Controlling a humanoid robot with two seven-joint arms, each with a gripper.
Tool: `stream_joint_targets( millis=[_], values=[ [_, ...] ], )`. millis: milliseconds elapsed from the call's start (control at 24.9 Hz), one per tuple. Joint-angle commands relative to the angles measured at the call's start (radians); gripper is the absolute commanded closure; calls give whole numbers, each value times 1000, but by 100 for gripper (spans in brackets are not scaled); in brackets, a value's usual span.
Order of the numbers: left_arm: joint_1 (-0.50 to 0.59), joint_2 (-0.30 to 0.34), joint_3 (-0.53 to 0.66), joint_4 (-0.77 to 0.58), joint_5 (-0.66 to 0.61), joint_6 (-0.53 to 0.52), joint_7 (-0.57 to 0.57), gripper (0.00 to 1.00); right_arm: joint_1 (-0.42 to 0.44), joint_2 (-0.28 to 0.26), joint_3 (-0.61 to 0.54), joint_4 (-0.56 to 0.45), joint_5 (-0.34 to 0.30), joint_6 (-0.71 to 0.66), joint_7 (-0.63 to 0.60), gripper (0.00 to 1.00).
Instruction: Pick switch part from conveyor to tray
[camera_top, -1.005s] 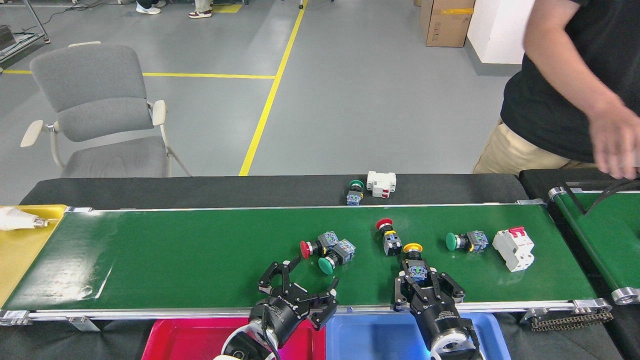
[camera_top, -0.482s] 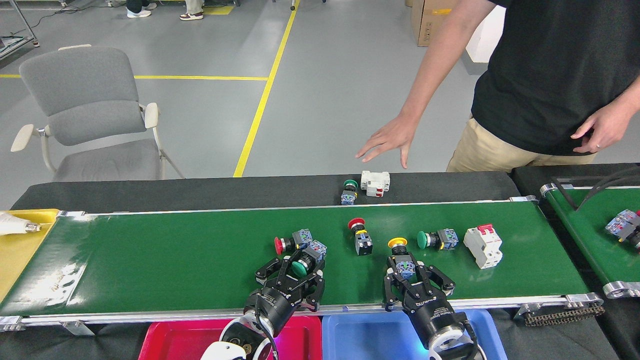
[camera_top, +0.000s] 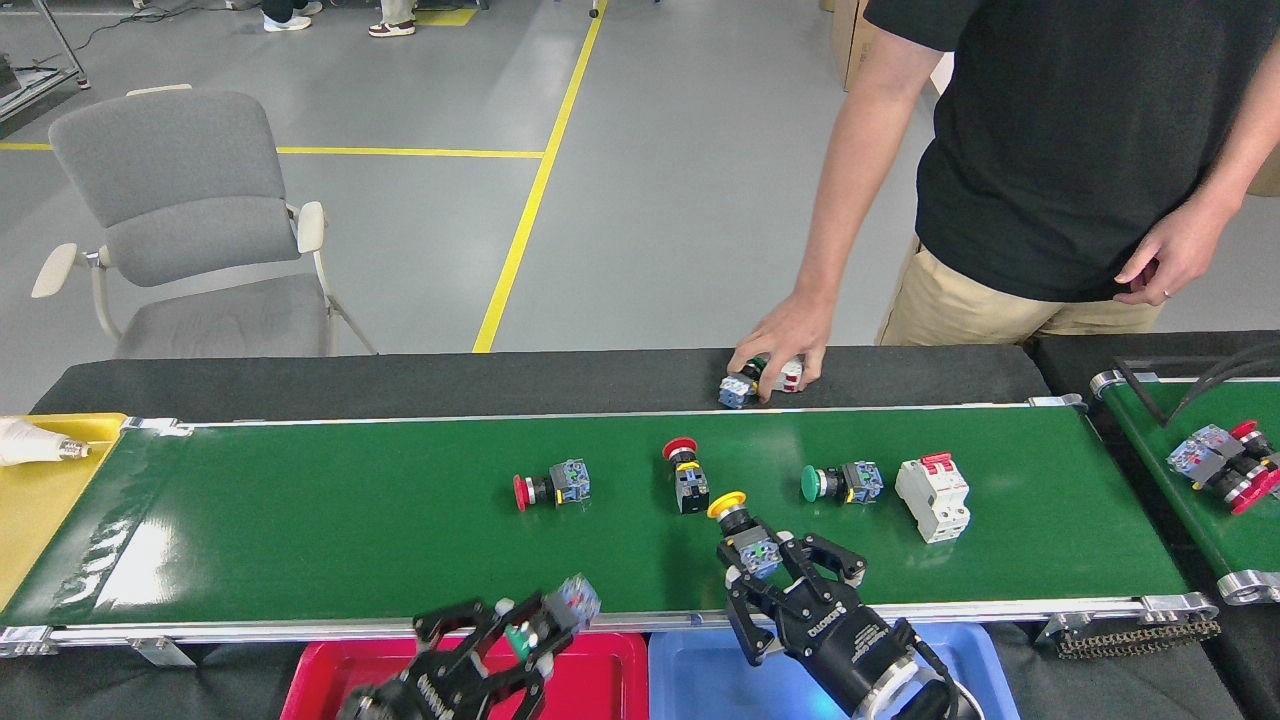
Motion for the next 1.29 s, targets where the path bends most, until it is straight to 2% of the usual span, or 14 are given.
stream_joint_targets(
  millis=[0,40,80,161,241,281,442,563,643,764,844,1005,1125,1246],
  values=[
    [-6,-3,26,-16,9,-16,2,0,-23,9,89,3,4,-69,0,57],
    [-6,-6,43,-16,11,-16,8,0,-29,12,123,9,7,-67,0,23],
    [-5,-12,76,-16,11,-16,10,0,-37,20,157,17,10,-66,5,0],
    [-2,-50,162,-16,11,10,11,0,-40,29,192,30,9,-67,20,0],
    [-2,-106,239,-13,11,184,13,0,-40,29,197,32,5,-69,22,0],
    [1,-112,268,-12,9,233,13,0,-40,31,195,30,2,-67,20,0],
    [24,-118,377,7,11,257,13,0,-24,58,125,-14,-19,-7,22,0],
    [40,-113,378,10,11,254,13,0,87,66,-55,-98,-33,256,17,0],
    [37,-113,375,11,4,254,11,0,169,60,-124,-166,-33,419,0,0],
    [21,-113,377,26,-2,259,11,0,304,57,-196,-243,-34,531,-55,0],
    [-2,-93,372,69,-5,254,10,0,341,58,-230,-247,-34,548,-59,0],
    [-127,0,314,197,-5,253,-1,0,319,61,-242,-230,-30,628,-59,0],
    [-305,39,228,384,-3,254,-1,0,247,55,-204,-201,-8,639,-53,0],
    [-385,49,219,505,-2,248,1,0,141,55,-127,-115,22,642,-50,0]
  ],
)
